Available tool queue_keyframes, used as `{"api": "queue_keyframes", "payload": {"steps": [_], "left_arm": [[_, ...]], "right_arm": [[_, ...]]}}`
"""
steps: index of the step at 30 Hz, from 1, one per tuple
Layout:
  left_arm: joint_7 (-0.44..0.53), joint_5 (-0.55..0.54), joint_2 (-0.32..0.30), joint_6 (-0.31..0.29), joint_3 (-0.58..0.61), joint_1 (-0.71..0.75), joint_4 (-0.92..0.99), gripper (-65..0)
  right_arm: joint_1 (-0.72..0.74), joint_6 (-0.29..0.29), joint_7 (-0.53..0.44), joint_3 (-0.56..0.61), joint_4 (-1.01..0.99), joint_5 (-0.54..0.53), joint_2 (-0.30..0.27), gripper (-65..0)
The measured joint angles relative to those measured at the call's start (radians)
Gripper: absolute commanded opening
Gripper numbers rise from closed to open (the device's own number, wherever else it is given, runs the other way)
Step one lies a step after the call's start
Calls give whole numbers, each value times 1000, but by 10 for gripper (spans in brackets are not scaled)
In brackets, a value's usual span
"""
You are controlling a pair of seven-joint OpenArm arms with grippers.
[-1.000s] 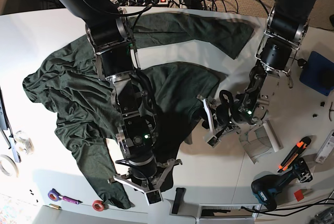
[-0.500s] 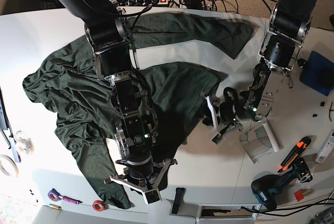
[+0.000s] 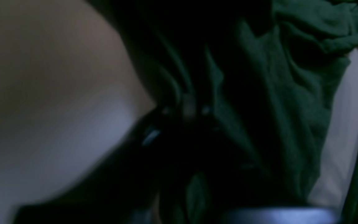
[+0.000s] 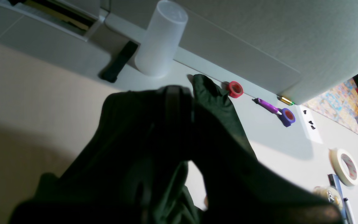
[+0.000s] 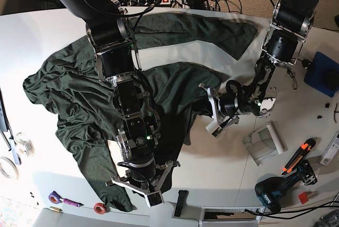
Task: Layout the t-shirt on the table in an organized manner, then fold the t-shirt properly
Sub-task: 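Pull the hem apart with both grippers, left gripper moving away from the right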
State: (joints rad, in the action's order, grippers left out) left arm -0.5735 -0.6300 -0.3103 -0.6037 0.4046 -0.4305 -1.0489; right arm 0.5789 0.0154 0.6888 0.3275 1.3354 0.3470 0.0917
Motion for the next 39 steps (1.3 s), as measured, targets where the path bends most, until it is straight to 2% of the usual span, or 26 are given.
{"api": "queue_keyframes", "payload": {"steps": [4, 7, 10, 14, 18, 22, 24, 26, 28, 30, 32, 34, 37, 39], "left_arm": [[36, 16, 0, 8, 1, 1, 2, -650], [69, 29, 2, 55, 6, -6, 4, -650], [48, 66, 2, 90, 6, -47, 10, -650], [51, 65, -4, 90, 6, -92, 11, -650], [50, 64, -3, 72, 6, -99, 10, -650], [55, 64, -10, 45, 6, -99, 10, -650], [58, 64, -27, 45, 7, -100, 11, -650], [70, 64, -51, 46, 7, -100, 11, -650], [98, 64, -76, 74, 6, -100, 11, -650], [106, 65, -81, 110, 6, -102, 11, -650], [128, 64, -77, 114, 6, -102, 11, -650], [155, 66, -74, 114, 7, -103, 11, -650], [159, 126, -66, 114, 8, -126, 13, -650], [161, 133, -63, 140, 8, -151, 13, -650]], "right_arm": [[0, 0, 15, 0, 0, 0, 0, -650], [4, 0, 19, 0, 3, -7, 0, -650], [3, 8, 64, 0, 64, -18, 0, -650], [8, 64, 150, 0, 165, -60, 0, -650], [8, 90, 234, 0, 210, -68, 2, -650], [8, 164, 269, 0, 230, -35, 0, -650], [8, 165, 280, 1, 234, 23, -6, -650], [8, 165, 279, -1, 236, 23, -36, -650], [6, 166, 280, -26, 236, 18, -60, -650], [5, 163, 283, -63, 236, -19, -72, -650], [6, 168, 285, -92, 236, -84, -74, -650], [6, 214, 309, -108, 236, -172, -74, -650], [5, 281, 340, -111, 236, -283, -74, -650], [-1, 324, 345, -111, 236, -350, -72, -650]]}}
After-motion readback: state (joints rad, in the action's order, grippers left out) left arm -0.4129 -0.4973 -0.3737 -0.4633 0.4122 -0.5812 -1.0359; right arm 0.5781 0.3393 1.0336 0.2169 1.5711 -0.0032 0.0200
